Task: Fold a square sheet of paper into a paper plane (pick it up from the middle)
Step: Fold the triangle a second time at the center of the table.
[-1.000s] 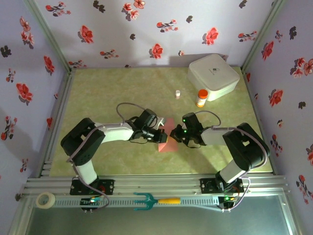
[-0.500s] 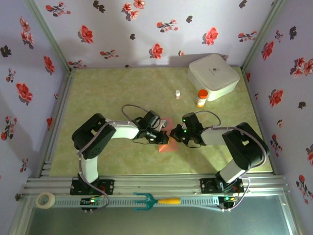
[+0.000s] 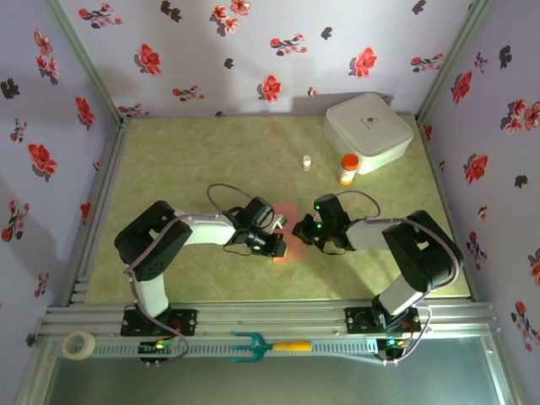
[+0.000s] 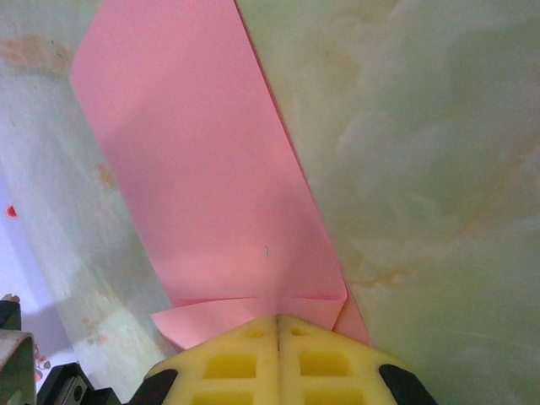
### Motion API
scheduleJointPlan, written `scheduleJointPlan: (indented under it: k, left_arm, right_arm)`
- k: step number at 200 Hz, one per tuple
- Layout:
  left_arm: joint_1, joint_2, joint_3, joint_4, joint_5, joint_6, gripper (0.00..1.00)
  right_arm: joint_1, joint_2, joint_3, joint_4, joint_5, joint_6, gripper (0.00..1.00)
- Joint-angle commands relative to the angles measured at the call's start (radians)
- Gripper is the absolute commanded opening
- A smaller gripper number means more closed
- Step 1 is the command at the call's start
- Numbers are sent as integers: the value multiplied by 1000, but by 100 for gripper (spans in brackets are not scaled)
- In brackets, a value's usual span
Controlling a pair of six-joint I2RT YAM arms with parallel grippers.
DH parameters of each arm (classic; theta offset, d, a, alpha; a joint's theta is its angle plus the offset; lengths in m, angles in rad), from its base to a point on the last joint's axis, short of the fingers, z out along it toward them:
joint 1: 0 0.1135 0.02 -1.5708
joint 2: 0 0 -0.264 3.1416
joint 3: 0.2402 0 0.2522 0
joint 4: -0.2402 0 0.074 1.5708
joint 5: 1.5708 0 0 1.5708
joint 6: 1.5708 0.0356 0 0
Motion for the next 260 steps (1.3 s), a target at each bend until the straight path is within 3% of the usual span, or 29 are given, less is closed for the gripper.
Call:
scheduleJointPlan:
  k: [1, 115, 215, 260]
  left_arm:
    - [-13, -34, -55, -51, -17, 13, 5]
    - [-20, -66, -128, 2, 45, -30, 5]
    - [10, -203, -80, -19, -16, -15, 6]
    - [51, -105, -10, 12, -15, -13, 6]
  right_arm:
    - [-8, 39, -29, -87, 64, -8, 0]
    - [-10, 38, -18, -99, 63, -9, 0]
    - [-8, 21, -5, -109, 47, -13, 0]
    - [-7, 17, -1, -99, 36, -12, 0]
